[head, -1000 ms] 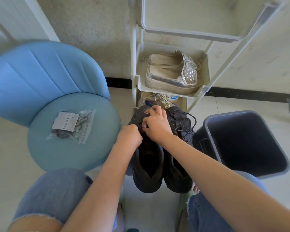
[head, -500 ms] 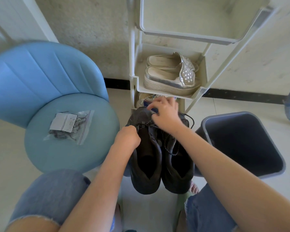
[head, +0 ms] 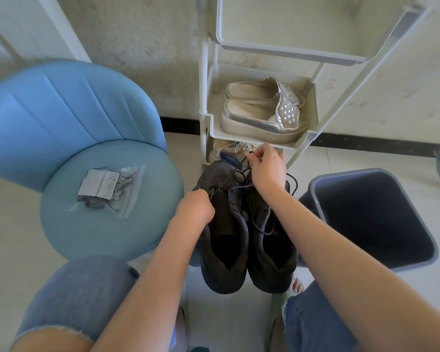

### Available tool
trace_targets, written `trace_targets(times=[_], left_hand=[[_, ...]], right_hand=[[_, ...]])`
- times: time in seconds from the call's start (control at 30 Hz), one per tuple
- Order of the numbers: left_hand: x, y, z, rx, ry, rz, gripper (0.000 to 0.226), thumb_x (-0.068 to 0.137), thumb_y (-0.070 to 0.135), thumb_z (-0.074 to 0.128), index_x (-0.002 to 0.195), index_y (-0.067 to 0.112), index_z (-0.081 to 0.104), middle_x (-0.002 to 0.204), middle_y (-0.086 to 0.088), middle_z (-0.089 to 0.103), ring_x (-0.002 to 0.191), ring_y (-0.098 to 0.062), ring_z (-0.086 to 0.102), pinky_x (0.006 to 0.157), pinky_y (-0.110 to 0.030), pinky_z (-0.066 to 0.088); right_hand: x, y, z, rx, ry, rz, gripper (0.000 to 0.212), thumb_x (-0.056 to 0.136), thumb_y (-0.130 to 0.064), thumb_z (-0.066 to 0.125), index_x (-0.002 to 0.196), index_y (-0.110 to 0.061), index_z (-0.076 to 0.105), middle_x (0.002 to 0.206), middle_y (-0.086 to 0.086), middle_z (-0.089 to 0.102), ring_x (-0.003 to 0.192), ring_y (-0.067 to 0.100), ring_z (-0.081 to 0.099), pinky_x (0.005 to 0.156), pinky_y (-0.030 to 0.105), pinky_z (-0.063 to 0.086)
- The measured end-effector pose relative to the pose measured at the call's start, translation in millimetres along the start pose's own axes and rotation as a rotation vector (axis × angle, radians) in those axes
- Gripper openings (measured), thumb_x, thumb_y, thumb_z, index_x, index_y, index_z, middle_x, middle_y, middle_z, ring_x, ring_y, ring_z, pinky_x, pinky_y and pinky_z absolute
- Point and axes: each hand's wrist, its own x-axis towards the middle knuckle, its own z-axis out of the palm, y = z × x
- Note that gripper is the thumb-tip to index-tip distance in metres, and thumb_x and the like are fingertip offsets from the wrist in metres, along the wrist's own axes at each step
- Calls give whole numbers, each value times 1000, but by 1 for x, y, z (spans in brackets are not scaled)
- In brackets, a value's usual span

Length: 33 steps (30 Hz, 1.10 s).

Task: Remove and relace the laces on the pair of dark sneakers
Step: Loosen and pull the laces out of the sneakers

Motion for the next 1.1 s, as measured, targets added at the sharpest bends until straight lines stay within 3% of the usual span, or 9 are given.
trace_targets(times=[0.07, 0.13, 0.27, 0.43, 0.53, 0.73, 0.8, 0.9, 1.1], left_hand=[[-1, 1, 0, 10, 5, 6, 27, 94, 7, 46, 117, -1, 57, 118, -19, 58, 104, -33, 59, 77, -31, 44], [-2, 2, -1, 12, 8, 9, 25, 93, 8, 46, 112, -3, 58, 116, -19, 59, 103, -33, 59, 76, -31, 44], [-4, 1, -2, -4, 8, 21, 25, 91, 12, 51, 110, -3, 58, 112, -20, 61, 99, -33, 61, 77, -33, 47], [-4, 0, 0, -10, 21, 29, 25, 91, 14, 52, 108, -3, 58, 108, -19, 61, 91, -32, 61, 70, -30, 44], [-3, -1, 0, -37, 13, 19, 27, 91, 14, 53, 111, -3, 57, 109, -21, 62, 92, -34, 63, 77, -33, 50], [0, -3, -1, -76, -32, 3, 29, 93, 13, 51, 114, -6, 56, 113, -24, 61, 95, -38, 64, 82, -38, 52], [-1, -2, -1, -81, -31, 3, 31, 93, 14, 52, 115, -6, 55, 114, -24, 61, 96, -38, 64, 83, -38, 51], [-2, -3, -2, -84, -20, 14, 30, 91, 15, 53, 114, -6, 55, 110, -23, 62, 94, -37, 64, 82, -37, 51], [-2, -2, -2, -80, -21, 27, 28, 88, 15, 56, 111, -2, 59, 102, -20, 64, 90, -34, 65, 79, -35, 52]], right_hand=[[-3, -5, 1, -30, -33, -105, 7, 94, -18, 53, 100, -15, 56, 109, -1, 58, 113, 22, 38, 98, 39, 35], [-12, -9, 9, -172, -144, -327, 31, 84, -10, 54, 114, -19, 57, 123, 1, 48, 117, 24, 32, 102, 34, 25], [-34, -6, 25, -592, -306, -642, 28, 79, -24, 62, 108, -24, 63, 133, 3, 35, 125, 31, 27, 103, 35, 11], [-35, 1, 37, -633, -276, -641, 20, 83, -29, 65, 100, -20, 68, 123, 5, 43, 117, 31, 34, 98, 32, 16], [-31, 3, 38, -660, -175, -619, 18, 87, -28, 63, 100, -17, 67, 117, 5, 51, 114, 31, 38, 96, 35, 21], [-1, 12, 10, -67, -107, -6, 11, 97, -24, 52, 101, -14, 53, 110, 6, 59, 114, 24, 46, 87, 36, 41], [-4, 9, 9, -86, -204, -83, 13, 93, -19, 56, 106, -18, 53, 118, 4, 53, 114, 22, 45, 92, 35, 41], [-16, 2, 17, -243, -362, -394, 44, 80, -10, 57, 121, -23, 54, 125, 5, 39, 118, 23, 31, 102, 35, 27], [-28, 4, 33, -591, -385, -600, 32, 83, -34, 65, 111, -23, 57, 122, 2, 46, 119, 27, 31, 101, 32, 21]])
